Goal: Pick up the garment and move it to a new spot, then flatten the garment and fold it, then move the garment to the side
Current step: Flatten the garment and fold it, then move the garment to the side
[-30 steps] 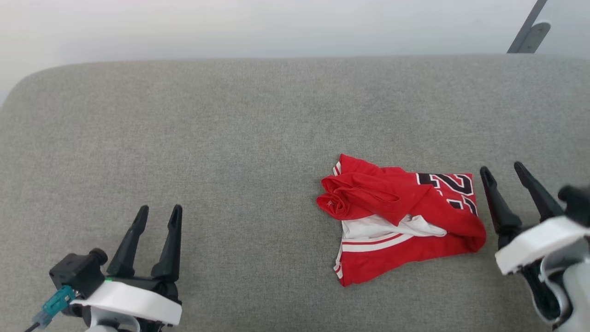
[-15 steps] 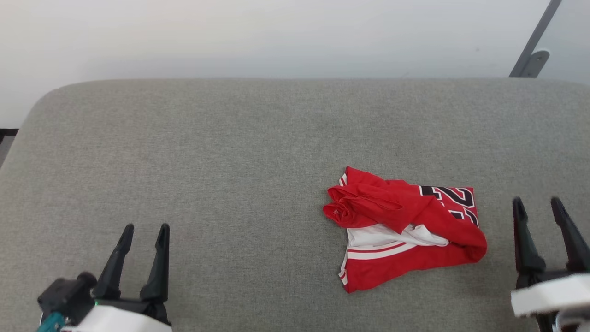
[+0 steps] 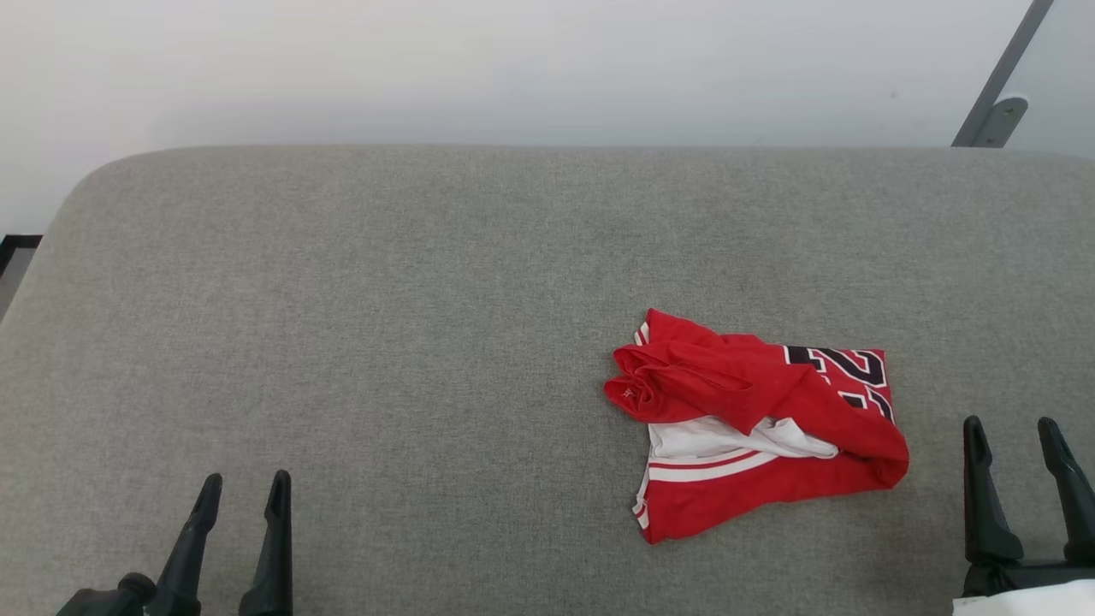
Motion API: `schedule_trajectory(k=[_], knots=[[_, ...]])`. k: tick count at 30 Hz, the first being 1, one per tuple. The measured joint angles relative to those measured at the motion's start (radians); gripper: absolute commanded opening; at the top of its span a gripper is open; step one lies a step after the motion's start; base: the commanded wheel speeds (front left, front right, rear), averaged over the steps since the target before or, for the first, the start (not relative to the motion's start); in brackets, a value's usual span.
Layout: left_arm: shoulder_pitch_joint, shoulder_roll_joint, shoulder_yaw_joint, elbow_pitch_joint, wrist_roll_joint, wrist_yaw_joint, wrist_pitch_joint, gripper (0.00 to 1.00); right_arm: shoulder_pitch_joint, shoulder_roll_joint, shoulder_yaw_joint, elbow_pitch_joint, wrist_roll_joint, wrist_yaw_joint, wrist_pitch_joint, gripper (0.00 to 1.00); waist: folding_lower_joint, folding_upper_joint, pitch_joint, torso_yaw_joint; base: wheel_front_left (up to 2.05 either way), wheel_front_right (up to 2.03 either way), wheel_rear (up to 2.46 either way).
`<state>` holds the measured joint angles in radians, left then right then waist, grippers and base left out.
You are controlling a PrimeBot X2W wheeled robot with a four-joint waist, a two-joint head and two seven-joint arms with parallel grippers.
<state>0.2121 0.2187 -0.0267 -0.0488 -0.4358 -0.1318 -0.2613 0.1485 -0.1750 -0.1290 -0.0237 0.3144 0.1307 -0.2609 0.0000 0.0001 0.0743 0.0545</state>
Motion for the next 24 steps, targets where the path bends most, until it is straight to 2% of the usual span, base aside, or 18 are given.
schedule_trajectory(k=[9, 15, 20, 24], knots=[[-0.005, -0.005, 0.000, -0.006, -0.005, 0.000, 0.000, 1.00, 0.005, 0.026, -0.007, -0.026, -0.003, 0.000, 0.015, 1.00, 0.0000, -0.0001, 0.016, 0.002, 0.00, 0.00, 0.00], [-0.028, -0.003, -0.012, -0.008, -0.012, 0.000, 0.000, 1.00, -0.020, -0.016, 0.032, -0.027, -0.027, 0.000, 0.103, 1.00, 0.0000, 0.0000, 0.043, 0.002, 0.00, 0.00, 0.00], [-0.099, 0.002, -0.045, -0.002, -0.032, 0.000, 0.000, 1.00, -0.119, -0.121, 0.031, -0.020, 0.007, 0.000, 0.342, 1.00, 0.0000, 0.0000, 0.098, 0.010, 0.00, 0.00, 0.00], [-0.142, 0.001, -0.067, 0.004, -0.040, 0.000, 0.000, 1.00, -0.198, -0.218, 0.042, -0.001, 0.064, 0.000, 0.580, 1.00, 0.0000, -0.0001, 0.133, 0.021, 0.00, 0.00, 0.00]])
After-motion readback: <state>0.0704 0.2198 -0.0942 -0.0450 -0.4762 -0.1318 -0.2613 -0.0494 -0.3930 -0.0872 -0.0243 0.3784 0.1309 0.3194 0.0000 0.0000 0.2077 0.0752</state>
